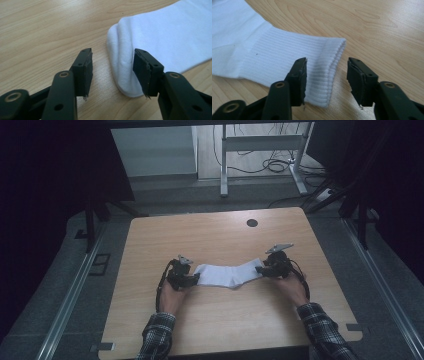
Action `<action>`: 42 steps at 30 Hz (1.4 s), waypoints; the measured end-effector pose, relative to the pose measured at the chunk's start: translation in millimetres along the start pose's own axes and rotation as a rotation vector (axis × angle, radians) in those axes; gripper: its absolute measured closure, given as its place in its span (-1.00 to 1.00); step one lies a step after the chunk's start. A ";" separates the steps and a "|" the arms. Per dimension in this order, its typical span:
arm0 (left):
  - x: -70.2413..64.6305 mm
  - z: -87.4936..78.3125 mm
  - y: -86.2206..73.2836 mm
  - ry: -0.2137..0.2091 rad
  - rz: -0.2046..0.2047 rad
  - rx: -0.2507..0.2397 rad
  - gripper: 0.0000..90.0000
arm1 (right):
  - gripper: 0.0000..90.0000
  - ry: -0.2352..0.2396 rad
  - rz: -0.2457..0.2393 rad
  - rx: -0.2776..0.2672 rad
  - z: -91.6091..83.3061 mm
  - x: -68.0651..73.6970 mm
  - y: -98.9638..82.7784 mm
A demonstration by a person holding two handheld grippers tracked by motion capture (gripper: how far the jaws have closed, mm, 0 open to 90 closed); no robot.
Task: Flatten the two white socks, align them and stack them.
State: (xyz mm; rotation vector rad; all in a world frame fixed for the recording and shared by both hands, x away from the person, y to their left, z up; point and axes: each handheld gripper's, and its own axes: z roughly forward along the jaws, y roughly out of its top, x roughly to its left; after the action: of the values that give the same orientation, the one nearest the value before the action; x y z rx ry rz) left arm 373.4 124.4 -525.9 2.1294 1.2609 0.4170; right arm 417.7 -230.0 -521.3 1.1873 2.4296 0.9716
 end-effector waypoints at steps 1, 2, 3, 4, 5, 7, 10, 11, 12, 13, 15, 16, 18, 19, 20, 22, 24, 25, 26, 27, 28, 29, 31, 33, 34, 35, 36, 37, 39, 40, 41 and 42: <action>0.0 0.0 0.0 0.000 0.000 0.000 0.05 | 0.09 0.000 0.000 0.000 0.0 0.0 0.0; -0.2 -0.2 -0.2 0.000 -0.003 -0.004 0.02 | 0.03 -0.002 0.001 -0.001 -0.6 0.6 0.5; 0.0 -0.7 -1.0 -0.014 -0.006 -0.011 0.00 | 0.00 -0.001 0.002 -0.004 -0.9 1.0 0.6; 0.0 -0.7 -1.0 -0.014 -0.006 -0.011 -0.04 | 0.00 -0.001 0.002 -0.004 -0.9 1.0 0.6; -0.2 -0.7 -1.3 -0.014 -0.010 -0.011 -0.04 | -0.03 0.000 0.001 -0.007 -1.2 1.4 0.8; -0.5 -1.2 -1.8 -0.010 -0.010 -0.014 -0.10 | -0.10 0.001 -0.004 -0.012 -2.4 2.2 1.5; -0.3 -1.8 -2.0 -0.028 -0.020 -0.013 -0.16 | -0.21 0.006 -0.006 -0.007 -3.8 4.3 2.5; -0.8 -2.4 -1.9 -0.041 -0.020 -0.011 -0.17 | -0.23 0.004 -0.009 -0.002 -4.0 5.2 2.5; -0.8 -2.4 -1.9 -0.041 -0.020 -0.011 -0.20 | -0.23 0.004 -0.009 -0.002 -4.0 5.2 2.5; -1.5 -2.8 -2.0 -0.045 -0.021 -0.011 -0.23 | -0.26 0.007 -0.016 -0.001 -4.5 6.3 2.5; -2.5 -3.6 -2.1 -0.056 -0.021 -0.014 -0.25 | -0.27 0.007 -0.017 -0.004 -4.8 6.6 2.4; -3.2 -4.7 -2.4 -0.061 -0.022 -0.015 -0.28 | -0.28 0.009 -0.014 -0.004 -5.6 7.1 2.2; -3.7 -6.0 -2.6 -0.068 -0.025 -0.020 -0.36 | -0.32 0.010 -0.019 -0.008 -7.9 8.7 2.1; -3.9 -7.0 -2.7 -0.071 -0.027 -0.021 -0.38 | -0.34 0.004 -0.023 -0.010 -9.0 9.6 2.1; -4.2 -8.3 -2.9 -0.071 -0.032 -0.024 -0.38 | -0.34 0.004 -0.023 -0.010 -9.0 9.6 2.1; -4.2 -10.7 -3.2 -0.082 -0.037 -0.032 -0.45 | -0.38 0.009 -0.032 -0.018 -12.9 10.8 2.5; -4.4 -13.4 -3.6 -0.090 -0.040 -0.037 -0.46 | -0.38 0.010 -0.030 -0.020 -14.6 11.4 2.6; -4.8 -14.9 -3.8 -0.093 -0.041 -0.040 -0.52 | -0.40 0.015 -0.034 -0.025 -17.6 12.0 2.9; -5.1 -16.6 -4.2 -0.096 -0.040 -0.042 -0.52 | -0.40 0.015 -0.034 -0.025 -17.6 12.0 2.9; -5.6 -18.5 -4.6 -0.100 -0.040 -0.045 -0.54 | -0.42 0.016 -0.034 -0.029 -19.0 12.5 2.9; -6.0 -20.5 -5.2 -0.108 -0.039 -0.050 -0.55 | -0.43 0.021 -0.034 -0.032 -20.5 13.1 2.8; -6.8 -22.6 -5.8 -0.115 -0.040 -0.055 -0.58 | -0.46 0.028 -0.033 -0.033 -22.9 14.6 2.3; -9.0 -26.5 -7.0 -0.121 -0.036 -0.065 -0.60 | -0.47 0.030 -0.035 -0.034 -24.0 15.4 1.9; -12.1 -32.7 -8.6 -0.121 -0.019 -0.066 -0.63 | -0.51 0.030 -0.051 -0.040 -27.1 18.4 0.7; -12.1 -32.7 -8.6 -0.121 -0.019 -0.066 -0.63 | -0.53 0.034 -0.054 -0.040 -28.5 19.5 0.2; -12.7 -34.8 -9.3 -0.122 -0.018 -0.070 -0.63 | -0.54 0.035 -0.058 -0.039 -30.0 20.2 -0.3; -13.0 -37.0 -9.8 -0.126 -0.017 -0.072 -0.64 | -0.55 0.037 -0.062 -0.041 -31.4 20.7 -0.7; -14.4 -41.2 -10.9 -0.122 -0.013 -0.075 -0.65 | -0.55 0.037 -0.063 -0.045 -32.7 21.5 -1.3; -14.8 -43.3 -11.6 -0.121 -0.009 -0.076 -0.66 | -0.56 0.038 -0.066 -0.046 -34.5 22.0 -1.8; -15.5 -45.4 -12.3 -0.123 -0.008 -0.078 -0.66 | -0.58 0.040 -0.069 -0.050 -38.6 22.7 -2.7; -16.3 -47.4 -13.1 -0.122 -0.004 -0.080 -0.66 | -0.58 0.040 -0.069 -0.050 -38.6 22.7 -2.7; -18.0 -51.1 -14.7 -0.121 0.003 -0.081 -0.68 | -0.59 0.047 -0.068 -0.058 -42.5 23.3 -3.6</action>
State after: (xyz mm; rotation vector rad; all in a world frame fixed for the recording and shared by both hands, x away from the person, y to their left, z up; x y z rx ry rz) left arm 326.4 131.9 -496.1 2.0565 1.1535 0.3300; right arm 379.7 -232.7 -491.1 1.0671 2.4431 1.0529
